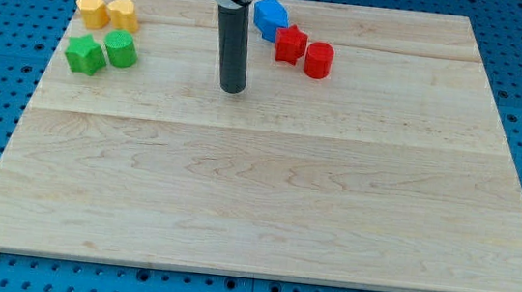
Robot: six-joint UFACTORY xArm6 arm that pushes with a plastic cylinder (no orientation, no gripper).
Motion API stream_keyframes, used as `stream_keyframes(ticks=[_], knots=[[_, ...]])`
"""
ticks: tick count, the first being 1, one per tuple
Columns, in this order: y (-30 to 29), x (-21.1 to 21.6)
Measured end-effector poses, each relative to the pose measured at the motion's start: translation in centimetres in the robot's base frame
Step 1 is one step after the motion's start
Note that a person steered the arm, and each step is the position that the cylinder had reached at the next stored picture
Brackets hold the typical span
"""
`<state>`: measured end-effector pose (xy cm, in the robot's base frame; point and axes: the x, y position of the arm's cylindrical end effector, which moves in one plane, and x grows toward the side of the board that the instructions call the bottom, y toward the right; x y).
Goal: Move the red circle closer to the red star
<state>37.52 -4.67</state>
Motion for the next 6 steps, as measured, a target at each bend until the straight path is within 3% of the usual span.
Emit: stream_keyframes(ticks=[3,4,5,6], knots=[[2.2,-4.5],[8.1,-1.3],[17.7,-0.5],[13.2,-3.1]])
